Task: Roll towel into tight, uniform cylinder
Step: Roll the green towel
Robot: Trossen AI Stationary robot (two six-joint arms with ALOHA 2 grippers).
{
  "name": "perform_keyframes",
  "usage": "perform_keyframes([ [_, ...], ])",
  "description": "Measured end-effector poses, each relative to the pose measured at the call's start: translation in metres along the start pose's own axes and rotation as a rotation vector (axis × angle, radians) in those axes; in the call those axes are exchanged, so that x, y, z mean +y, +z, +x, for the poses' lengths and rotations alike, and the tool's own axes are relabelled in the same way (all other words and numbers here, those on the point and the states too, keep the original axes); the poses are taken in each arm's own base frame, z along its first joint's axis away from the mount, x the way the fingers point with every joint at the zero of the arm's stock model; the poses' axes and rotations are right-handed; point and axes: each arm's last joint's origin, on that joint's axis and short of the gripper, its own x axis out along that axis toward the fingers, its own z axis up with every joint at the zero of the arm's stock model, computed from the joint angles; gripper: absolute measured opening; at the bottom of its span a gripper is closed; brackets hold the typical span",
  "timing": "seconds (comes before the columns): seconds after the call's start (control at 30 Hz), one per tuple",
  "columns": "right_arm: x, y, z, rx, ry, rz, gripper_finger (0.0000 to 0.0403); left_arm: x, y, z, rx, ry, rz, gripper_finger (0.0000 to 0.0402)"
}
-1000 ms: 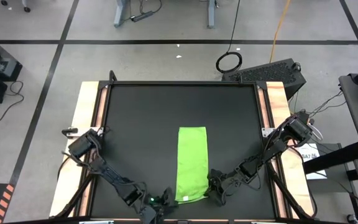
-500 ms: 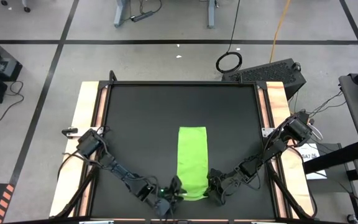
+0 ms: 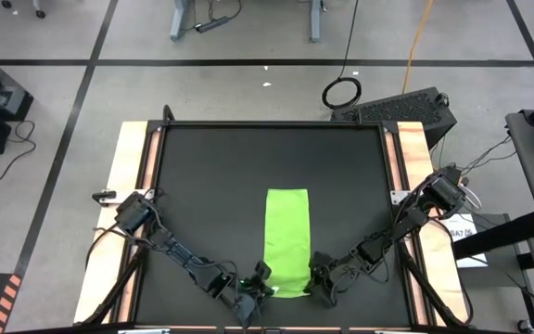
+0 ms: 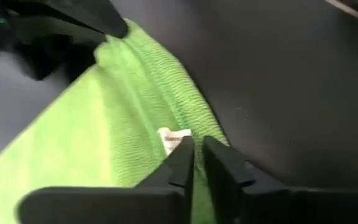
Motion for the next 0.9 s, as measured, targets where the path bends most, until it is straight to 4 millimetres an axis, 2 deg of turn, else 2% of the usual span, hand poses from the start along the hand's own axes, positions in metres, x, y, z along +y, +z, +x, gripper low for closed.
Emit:
perform_keyframes([
  [0.1, 0.001, 0.002, -0.004, -0.017, -0.006, -0.111, 0.0003, 0.005, -0.002, 0.002, 0.002, -0.077, -0.036, 0.0007],
  [0.23, 0.014, 0.008, -0.018, -0.086, -0.003, -0.283, 0.0035, 0.016, -0.007, 0.007, 0.022, -0.15, -0.143, 0.0007],
  [0.43, 0.025, 0.005, -0.038, -0.088, -0.017, -0.461, 0.0137, 0.03, -0.012, 0.012, 0.027, -0.269, -0.262, 0.0008],
  [0.53, 0.033, -0.003, -0.042, -0.084, -0.025, -0.592, 0.0183, 0.037, -0.015, 0.015, 0.031, -0.31, -0.317, 0.0008],
  [0.6, 0.045, -0.01, -0.041, -0.11, -0.041, -0.735, 0.0199, 0.043, -0.018, 0.018, 0.036, -0.333, -0.364, 0.0008],
  [0.7, 0.066, -0.021, -0.032, -0.115, -0.09, -0.993, 0.0203, 0.052, -0.021, 0.021, 0.036, -0.389, -0.432, 0.0008],
  [0.8, 0.079, -0.03, -0.016, -0.05, -0.221, -1.221, 0.0196, 0.061, -0.024, 0.024, 0.035, -0.443, -0.501, 0.0008],
  [0.9, 0.087, -0.035, 0.001, 0.039, -0.393, -1.367, 0.0184, 0.069, -0.028, 0.026, 0.037, -0.492, -0.552, 0.0008],
])
